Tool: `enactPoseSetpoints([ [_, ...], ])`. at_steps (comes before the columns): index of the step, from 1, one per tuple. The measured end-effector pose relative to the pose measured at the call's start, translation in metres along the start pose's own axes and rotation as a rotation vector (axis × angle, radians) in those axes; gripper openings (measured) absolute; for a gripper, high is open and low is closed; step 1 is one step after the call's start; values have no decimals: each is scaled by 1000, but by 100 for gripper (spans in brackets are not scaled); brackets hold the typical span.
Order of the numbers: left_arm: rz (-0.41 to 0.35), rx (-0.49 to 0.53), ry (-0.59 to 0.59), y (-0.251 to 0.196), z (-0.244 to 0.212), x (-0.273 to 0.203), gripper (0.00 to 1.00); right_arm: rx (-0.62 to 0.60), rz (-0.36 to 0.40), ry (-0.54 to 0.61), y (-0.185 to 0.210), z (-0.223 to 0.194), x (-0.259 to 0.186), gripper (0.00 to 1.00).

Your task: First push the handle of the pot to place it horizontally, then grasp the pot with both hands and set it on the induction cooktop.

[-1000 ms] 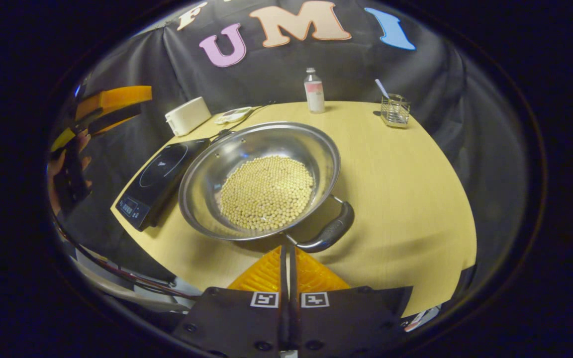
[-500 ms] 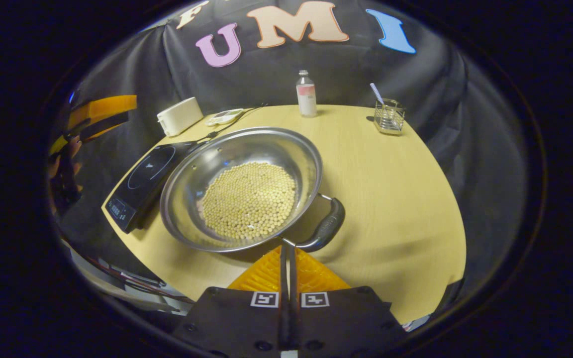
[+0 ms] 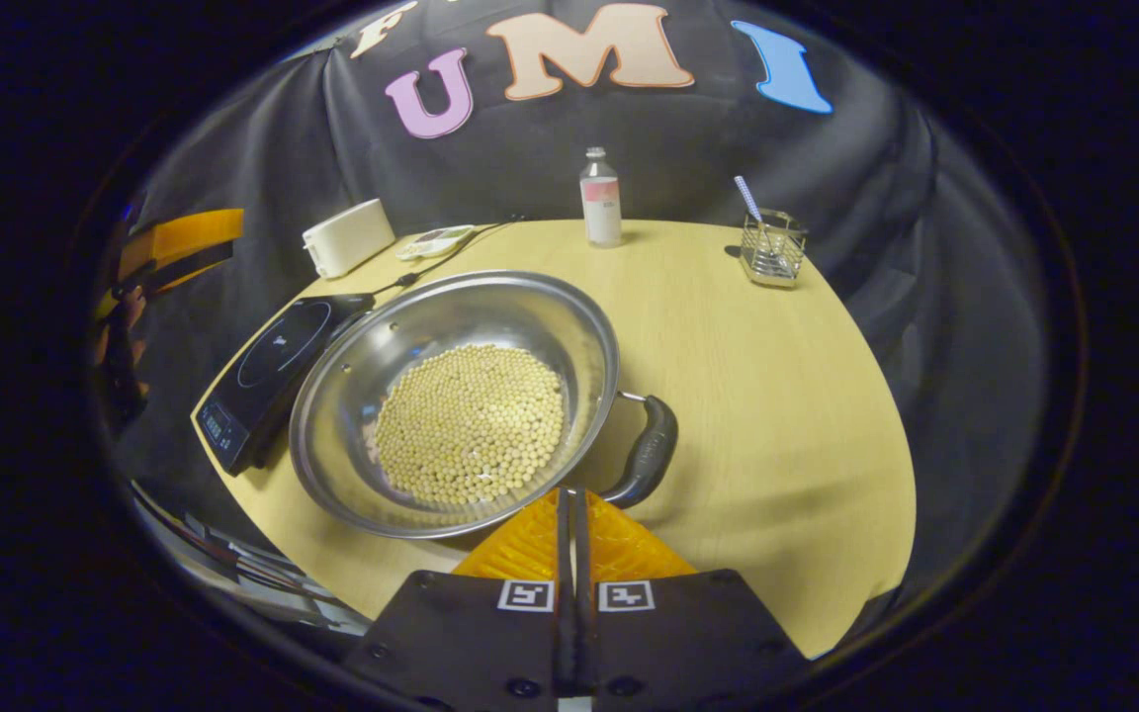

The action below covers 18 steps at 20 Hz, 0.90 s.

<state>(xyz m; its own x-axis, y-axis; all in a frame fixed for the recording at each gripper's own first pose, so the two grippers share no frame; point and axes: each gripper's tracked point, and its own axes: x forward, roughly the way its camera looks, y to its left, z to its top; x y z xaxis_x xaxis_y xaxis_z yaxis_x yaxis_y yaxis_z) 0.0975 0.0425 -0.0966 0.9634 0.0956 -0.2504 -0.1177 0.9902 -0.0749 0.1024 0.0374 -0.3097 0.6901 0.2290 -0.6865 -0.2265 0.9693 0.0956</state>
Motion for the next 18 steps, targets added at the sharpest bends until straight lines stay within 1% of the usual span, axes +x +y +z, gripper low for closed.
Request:
enactPoseSetpoints([
  [7,9,-1,13,3,-4,3,97,-10,-16,-13,-13,12,12,2],
  [11,16,-11,30,4,-10,5,97,-6,-21,-10,-14,10,10,2],
  [16,4,-17,38,-1,-13,7,97,-7,-30,-19,-20,14,9,2],
  [17,1,-15,40,-2,-13,6,97,-8,-35,-20,-22,14,9,7],
  [18,-3,-14,41,-3,-15,6,97,-8,-38,-20,-23,15,8,2],
])
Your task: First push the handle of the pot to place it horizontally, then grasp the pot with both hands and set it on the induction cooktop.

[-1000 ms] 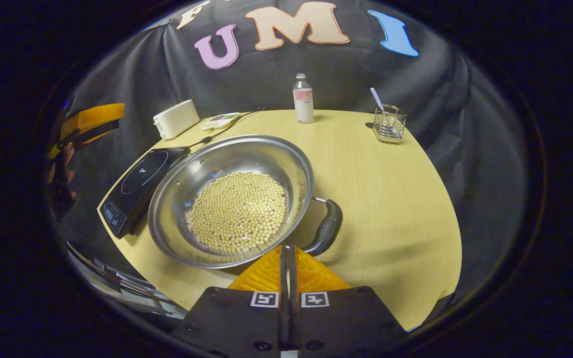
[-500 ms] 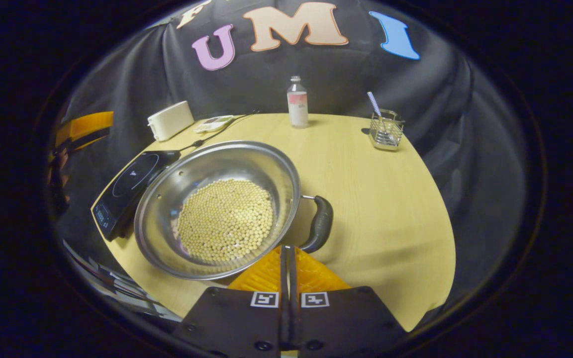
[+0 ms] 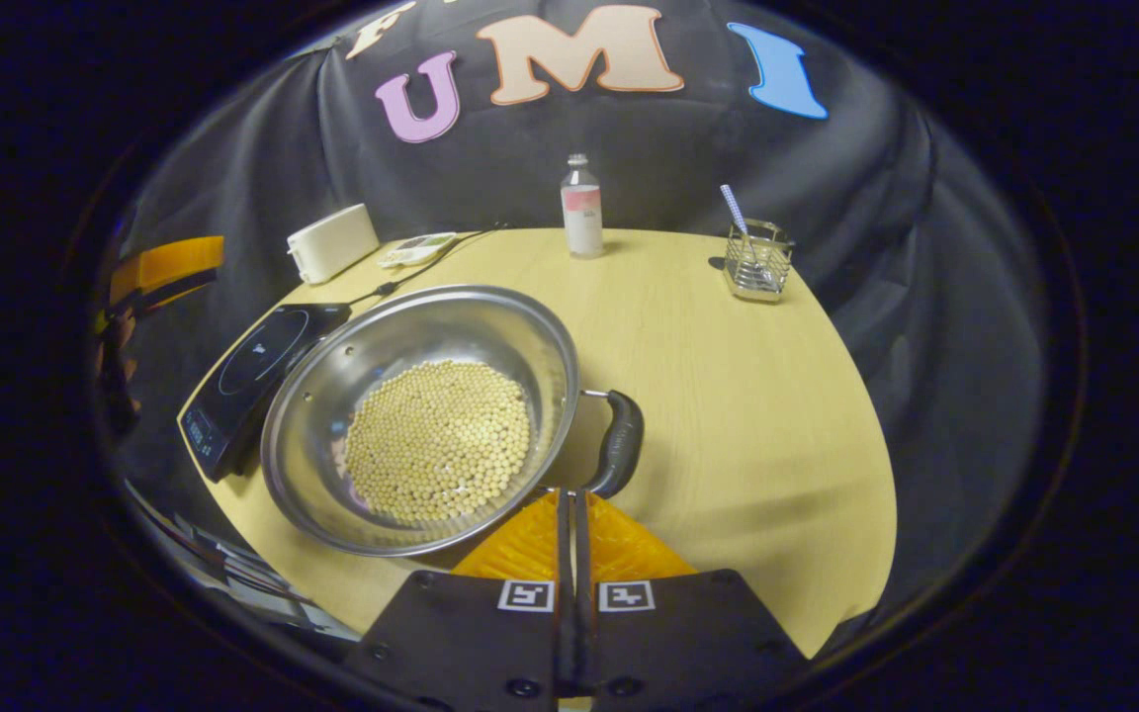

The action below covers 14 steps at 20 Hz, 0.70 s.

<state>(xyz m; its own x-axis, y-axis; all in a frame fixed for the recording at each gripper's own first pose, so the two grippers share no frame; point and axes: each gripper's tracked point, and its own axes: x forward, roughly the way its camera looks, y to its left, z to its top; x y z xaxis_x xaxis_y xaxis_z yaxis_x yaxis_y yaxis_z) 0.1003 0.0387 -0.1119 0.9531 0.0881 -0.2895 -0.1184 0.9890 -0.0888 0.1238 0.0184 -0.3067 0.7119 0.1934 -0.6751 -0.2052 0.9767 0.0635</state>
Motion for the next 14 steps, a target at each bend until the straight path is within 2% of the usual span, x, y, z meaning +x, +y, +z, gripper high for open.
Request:
enactPoseSetpoints([
  [5,-28,-29,49,-4,-16,7,97,32,-37,-42,-2,20,-16,0],
  [8,-49,-47,68,-10,-20,10,98,42,-49,-75,-3,32,-16,57],
  [11,-58,-13,68,-10,-22,14,97,50,-64,-85,-5,35,-14,79],
  [13,-71,-12,75,-13,-23,21,97,53,-69,-91,-4,38,-12,85],
  [14,-75,-16,78,-13,-24,23,97,55,-73,-91,-4,39,-12,93],
])
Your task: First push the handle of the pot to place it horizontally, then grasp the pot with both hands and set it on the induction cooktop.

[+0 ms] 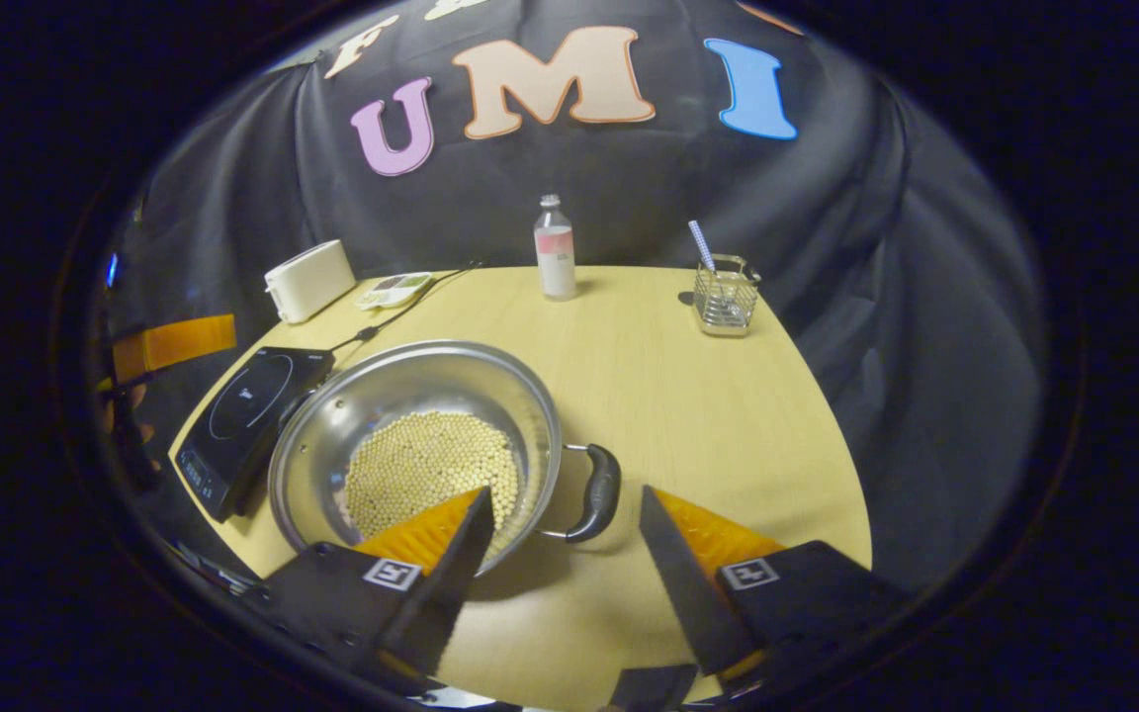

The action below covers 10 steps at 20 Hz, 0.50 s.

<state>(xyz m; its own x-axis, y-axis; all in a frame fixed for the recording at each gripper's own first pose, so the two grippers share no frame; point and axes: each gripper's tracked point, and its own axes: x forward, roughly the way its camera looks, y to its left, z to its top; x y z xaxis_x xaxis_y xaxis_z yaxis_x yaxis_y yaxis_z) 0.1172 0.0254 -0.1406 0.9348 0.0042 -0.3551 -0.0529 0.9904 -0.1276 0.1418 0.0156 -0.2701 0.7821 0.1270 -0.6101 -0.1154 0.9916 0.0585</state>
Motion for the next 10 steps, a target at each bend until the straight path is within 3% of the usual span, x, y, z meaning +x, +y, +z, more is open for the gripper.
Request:
enactPoseSetpoints([
  [1,-3,-3,3,1,-2,2,97,1,-1,-3,0,1,3,100],
  [10,-11,-2,70,10,-32,31,98,14,-41,16,-4,5,19,100],
])
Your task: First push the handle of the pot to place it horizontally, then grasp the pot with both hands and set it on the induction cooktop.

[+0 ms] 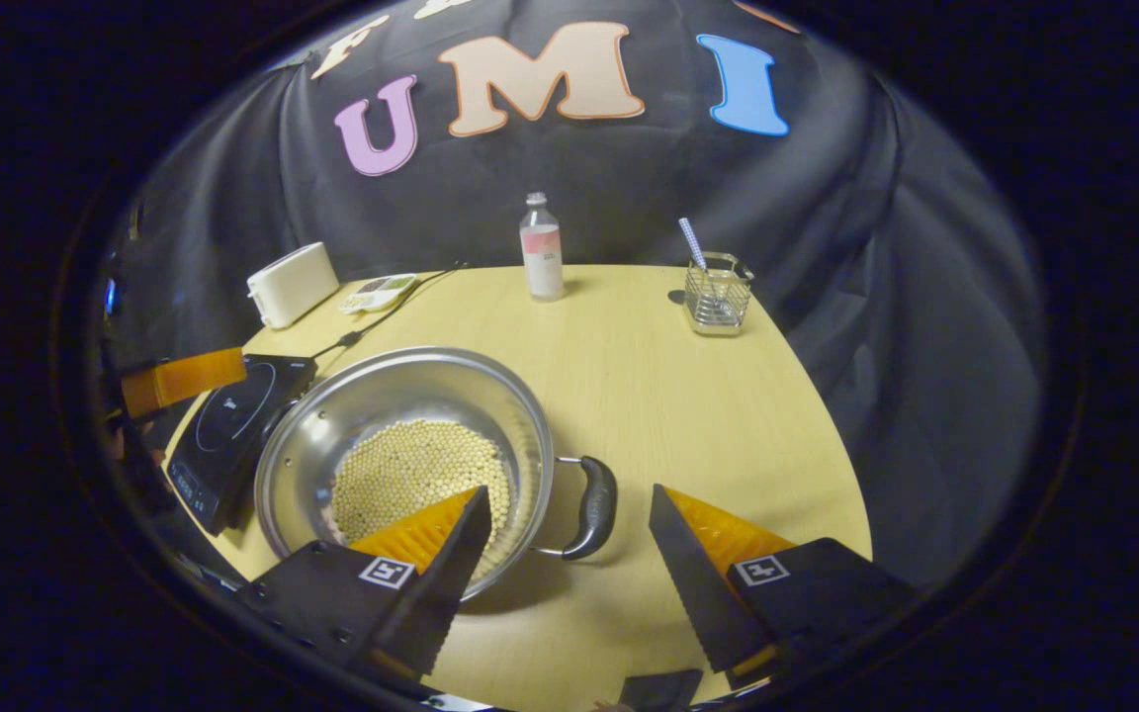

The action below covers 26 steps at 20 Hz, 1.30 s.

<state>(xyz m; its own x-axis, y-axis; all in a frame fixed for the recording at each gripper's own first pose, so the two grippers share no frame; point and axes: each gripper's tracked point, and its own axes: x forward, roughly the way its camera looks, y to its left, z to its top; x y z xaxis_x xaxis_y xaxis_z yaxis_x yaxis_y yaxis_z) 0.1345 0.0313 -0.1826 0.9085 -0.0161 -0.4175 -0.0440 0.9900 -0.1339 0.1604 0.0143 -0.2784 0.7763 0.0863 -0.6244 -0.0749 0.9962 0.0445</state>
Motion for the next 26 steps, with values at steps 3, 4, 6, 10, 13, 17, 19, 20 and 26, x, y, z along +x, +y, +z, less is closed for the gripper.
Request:
enactPoseSetpoints([
  [3,12,10,45,6,-16,16,98,7,-5,18,1,-2,13,100],
  [4,19,16,56,9,-21,21,98,9,-6,21,1,-2,16,100],
  [6,40,30,75,16,-29,27,98,8,-10,28,1,-4,24,98],
  [10,69,27,117,29,-47,40,98,7,-12,65,1,-13,38,98],
  [13,63,1,155,30,-61,49,98,6,-13,88,2,-21,48,97],
  [17,77,-13,198,36,-76,56,98,15,-11,119,2,-30,58,98],
  [19,75,-26,222,36,-83,59,98,28,-7,131,3,-33,63,98],
  [20,73,-31,226,36,-85,60,99,30,-7,136,3,-35,64,97],
  [26,71,-30,245,33,-91,61,95,63,11,178,5,-46,70,93],
])
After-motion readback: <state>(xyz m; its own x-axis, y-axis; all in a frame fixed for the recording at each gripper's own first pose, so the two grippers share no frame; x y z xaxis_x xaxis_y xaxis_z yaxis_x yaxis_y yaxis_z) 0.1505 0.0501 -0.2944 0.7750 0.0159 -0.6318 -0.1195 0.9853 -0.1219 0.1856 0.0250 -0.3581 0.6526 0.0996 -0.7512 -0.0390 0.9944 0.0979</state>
